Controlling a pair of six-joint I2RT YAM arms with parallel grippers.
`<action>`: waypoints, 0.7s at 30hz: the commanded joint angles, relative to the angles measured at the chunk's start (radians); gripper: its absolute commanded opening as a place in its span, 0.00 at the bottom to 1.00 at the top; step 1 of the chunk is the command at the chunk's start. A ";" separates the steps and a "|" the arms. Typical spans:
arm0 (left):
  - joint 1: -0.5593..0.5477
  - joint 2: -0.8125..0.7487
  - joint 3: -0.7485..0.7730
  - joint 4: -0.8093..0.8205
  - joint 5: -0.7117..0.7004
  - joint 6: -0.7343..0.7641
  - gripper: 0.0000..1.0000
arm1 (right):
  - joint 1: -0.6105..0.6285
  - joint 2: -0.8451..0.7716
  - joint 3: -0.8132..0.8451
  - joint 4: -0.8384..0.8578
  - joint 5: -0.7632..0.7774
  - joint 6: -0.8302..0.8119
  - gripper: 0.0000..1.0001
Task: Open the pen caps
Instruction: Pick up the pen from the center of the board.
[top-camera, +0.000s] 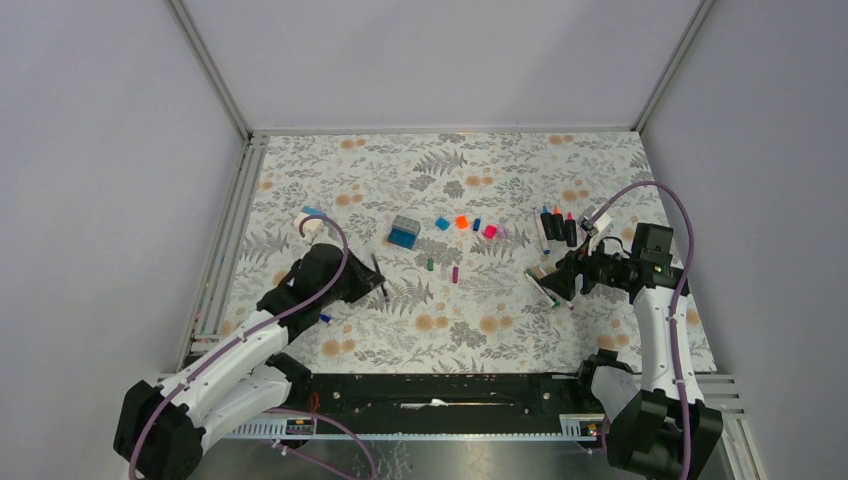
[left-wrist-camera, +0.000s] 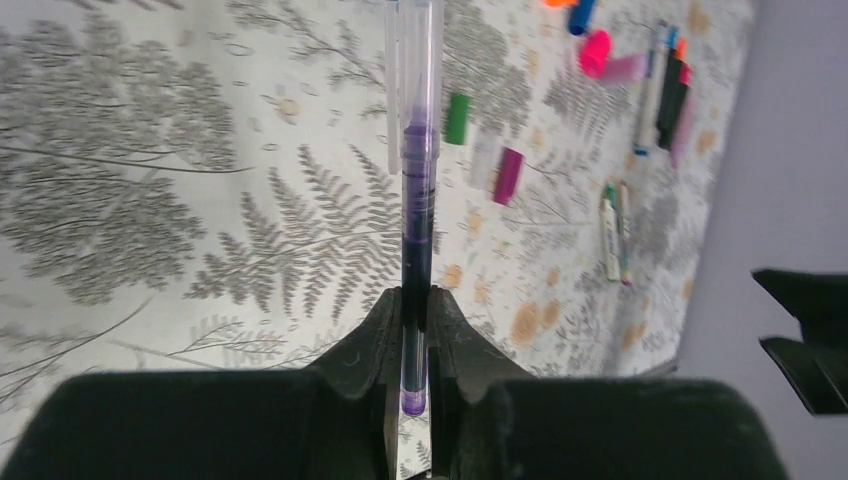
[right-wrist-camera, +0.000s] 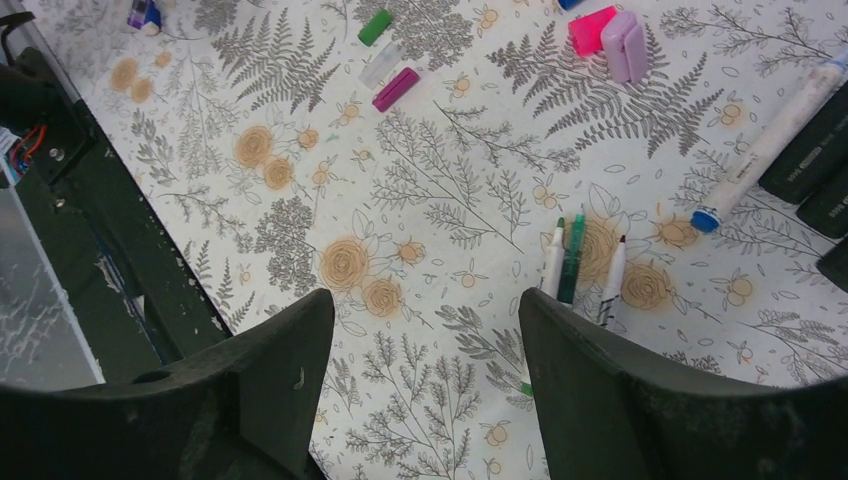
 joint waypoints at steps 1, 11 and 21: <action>-0.020 -0.050 -0.078 0.304 0.132 0.005 0.00 | 0.005 0.012 0.057 -0.041 -0.094 -0.025 0.75; -0.159 0.046 -0.164 0.763 0.157 -0.023 0.00 | 0.123 0.117 0.070 0.053 -0.197 0.094 0.75; -0.308 0.364 -0.021 1.067 0.121 -0.009 0.00 | 0.277 0.175 -0.026 0.602 -0.257 0.582 0.79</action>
